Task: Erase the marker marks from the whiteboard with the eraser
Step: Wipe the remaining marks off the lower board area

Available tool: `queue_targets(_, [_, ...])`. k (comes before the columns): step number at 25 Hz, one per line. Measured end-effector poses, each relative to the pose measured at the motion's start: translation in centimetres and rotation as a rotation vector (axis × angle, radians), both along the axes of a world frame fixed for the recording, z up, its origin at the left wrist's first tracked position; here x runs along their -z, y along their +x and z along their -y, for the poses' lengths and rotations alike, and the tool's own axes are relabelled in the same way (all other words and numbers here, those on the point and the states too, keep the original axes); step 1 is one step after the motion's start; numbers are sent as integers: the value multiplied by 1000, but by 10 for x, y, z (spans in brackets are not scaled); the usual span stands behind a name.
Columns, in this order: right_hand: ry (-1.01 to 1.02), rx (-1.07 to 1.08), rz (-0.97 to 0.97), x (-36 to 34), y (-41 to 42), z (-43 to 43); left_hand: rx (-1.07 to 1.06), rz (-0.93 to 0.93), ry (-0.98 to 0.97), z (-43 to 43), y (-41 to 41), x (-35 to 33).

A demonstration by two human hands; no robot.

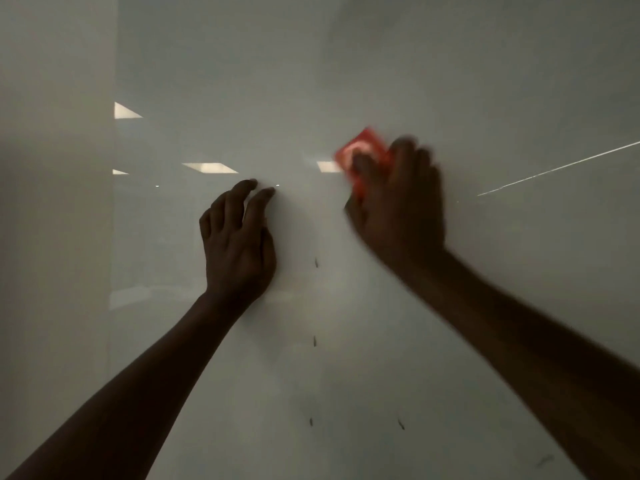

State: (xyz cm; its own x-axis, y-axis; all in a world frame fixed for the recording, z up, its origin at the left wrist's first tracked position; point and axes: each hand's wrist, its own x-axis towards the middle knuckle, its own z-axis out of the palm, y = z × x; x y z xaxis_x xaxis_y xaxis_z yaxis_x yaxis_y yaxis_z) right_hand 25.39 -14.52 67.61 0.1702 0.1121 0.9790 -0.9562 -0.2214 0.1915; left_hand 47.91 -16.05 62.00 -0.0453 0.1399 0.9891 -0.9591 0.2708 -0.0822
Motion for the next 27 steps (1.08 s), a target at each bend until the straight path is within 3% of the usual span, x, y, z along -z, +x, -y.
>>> queue_targets(4, [179,-59,-681,177,14,-7,-4,9,5,-5,-2,-2])
queue_targets(6, [327,-46,-904,166,-7,-10,-10,6,8,-7,-3,-1])
queue_targets(8, [321,-12,-729,86,-19,4,-21,2,22,-9,-5,2])
queue_targets(11, [110,77,-164,-43,-43,7,-34,12,34,-11,-8,0])
queue_targets(13, [-59,20,6,-25,-37,11,-40,4,36,-11,-9,-1])
queue_targets(16, [27,-49,-230,121,4,0,-20,60,55,-11,-19,22])
queue_targets(18, [207,-57,-531,237,3,-14,-20,230,75,-11,-40,53])
queue_targets(21, [377,18,-924,303,-21,-32,-45,453,69,-10,-59,79])
queue_targets(22, [350,-31,-916,294,-24,-26,-57,463,53,-9,-59,78])
queue_targets(25, [232,-140,-544,236,-16,-6,-60,413,-1,-2,-57,78])
queue_targets(27, [202,-140,-436,233,-10,3,-52,412,-10,2,-57,80])
